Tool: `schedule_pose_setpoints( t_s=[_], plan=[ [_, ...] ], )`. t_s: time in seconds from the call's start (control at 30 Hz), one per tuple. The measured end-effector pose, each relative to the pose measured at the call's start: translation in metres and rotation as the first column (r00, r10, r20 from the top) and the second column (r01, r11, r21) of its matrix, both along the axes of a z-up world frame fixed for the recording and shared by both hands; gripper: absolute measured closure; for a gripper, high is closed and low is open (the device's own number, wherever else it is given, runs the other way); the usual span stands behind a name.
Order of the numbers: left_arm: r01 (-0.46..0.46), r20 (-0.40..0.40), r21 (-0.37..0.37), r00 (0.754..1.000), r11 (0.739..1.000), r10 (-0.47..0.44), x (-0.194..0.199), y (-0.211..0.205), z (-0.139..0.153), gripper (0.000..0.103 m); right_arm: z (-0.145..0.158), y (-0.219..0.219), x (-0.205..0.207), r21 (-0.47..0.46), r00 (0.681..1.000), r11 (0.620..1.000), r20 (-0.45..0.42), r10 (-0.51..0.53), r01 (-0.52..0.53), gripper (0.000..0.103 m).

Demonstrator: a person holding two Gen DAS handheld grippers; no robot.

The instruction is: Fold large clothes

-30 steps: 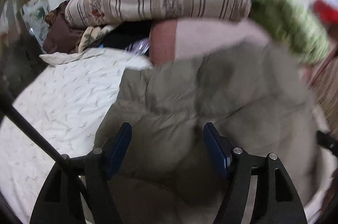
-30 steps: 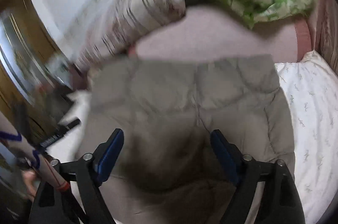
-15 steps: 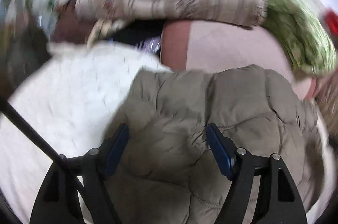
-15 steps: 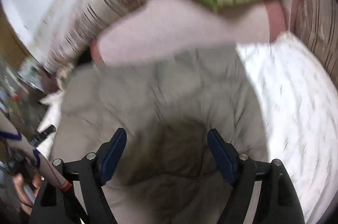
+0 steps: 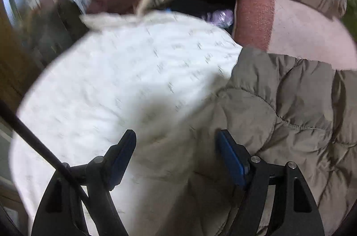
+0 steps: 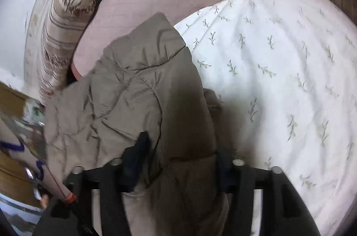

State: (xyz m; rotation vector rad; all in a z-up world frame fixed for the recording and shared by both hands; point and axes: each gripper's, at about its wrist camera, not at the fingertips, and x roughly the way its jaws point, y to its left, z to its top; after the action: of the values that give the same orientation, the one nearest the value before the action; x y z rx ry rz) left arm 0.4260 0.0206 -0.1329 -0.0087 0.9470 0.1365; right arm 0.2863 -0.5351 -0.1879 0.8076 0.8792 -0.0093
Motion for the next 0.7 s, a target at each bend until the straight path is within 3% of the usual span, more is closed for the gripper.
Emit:
schedule_pose_setpoints(
  t_s=[0.03, 0.07, 0.1, 0.13, 0.2, 0.27, 0.4, 0.47, 0.53, 0.7],
  plan=[
    [0.013, -0.031, -0.05, 0.999, 0.999, -0.014, 0.002, 0.003, -0.005, 0.029, 0.002, 0.0, -0.002, 0.008, 1.0, 1.0, 0.007, -0.004, 0.004, 0.073],
    [0.023, -0.042, -0.094, 0.999, 0.995, -0.027, 0.002, 0.004, -0.007, 0.046, 0.006, 0.0, -0.007, 0.035, 1.0, 0.999, 0.017, -0.012, 0.012, 0.085],
    [0.035, -0.047, -0.126, 0.998, 0.991, -0.041, 0.004, 0.004, -0.007, 0.074, 0.011, 0.002, -0.011, 0.026, 1.0, 1.0, 0.025, -0.017, 0.016, 0.087],
    [0.067, -0.063, -0.197, 0.995, 0.978, -0.081, 0.004, 0.003, -0.007, 0.086, 0.02, 0.006, -0.018, -0.015, 0.999, 1.0, 0.034, -0.026, 0.026, 0.088],
    [0.079, -0.063, -0.194, 0.994, 0.978, -0.093, 0.003, -0.001, -0.004, 0.096, 0.036, 0.015, -0.026, -0.079, 0.998, 0.996, 0.056, -0.042, 0.047, 0.091],
    [0.098, -0.013, -0.164, 0.995, 0.982, -0.101, -0.004, -0.004, 0.008, 0.098, 0.047, 0.019, -0.032, -0.142, 0.997, 0.988, 0.06, -0.055, 0.063, 0.092],
    [0.12, -0.025, -0.113, 0.992, 0.986, -0.123, 0.001, -0.013, 0.003, 0.098, 0.03, 0.027, -0.019, -0.229, 0.998, 0.972, -0.013, -0.06, 0.055, 0.093],
    [0.101, -0.051, -0.124, 0.993, 0.987, -0.108, 0.006, -0.012, -0.01, 0.098, 0.013, 0.03, -0.008, -0.238, 0.996, 0.97, -0.063, -0.055, 0.039, 0.093],
    [0.093, -0.018, -0.112, 0.995, 0.989, -0.095, 0.001, -0.012, -0.003, 0.098, 0.012, 0.027, -0.009, -0.24, 0.996, 0.97, -0.066, -0.066, 0.049, 0.093],
    [0.087, -0.007, -0.028, 0.996, 0.996, -0.087, -0.002, -0.017, 0.003, 0.098, 0.013, 0.022, -0.013, -0.211, 0.997, 0.975, -0.02, -0.074, 0.068, 0.074]
  ],
)
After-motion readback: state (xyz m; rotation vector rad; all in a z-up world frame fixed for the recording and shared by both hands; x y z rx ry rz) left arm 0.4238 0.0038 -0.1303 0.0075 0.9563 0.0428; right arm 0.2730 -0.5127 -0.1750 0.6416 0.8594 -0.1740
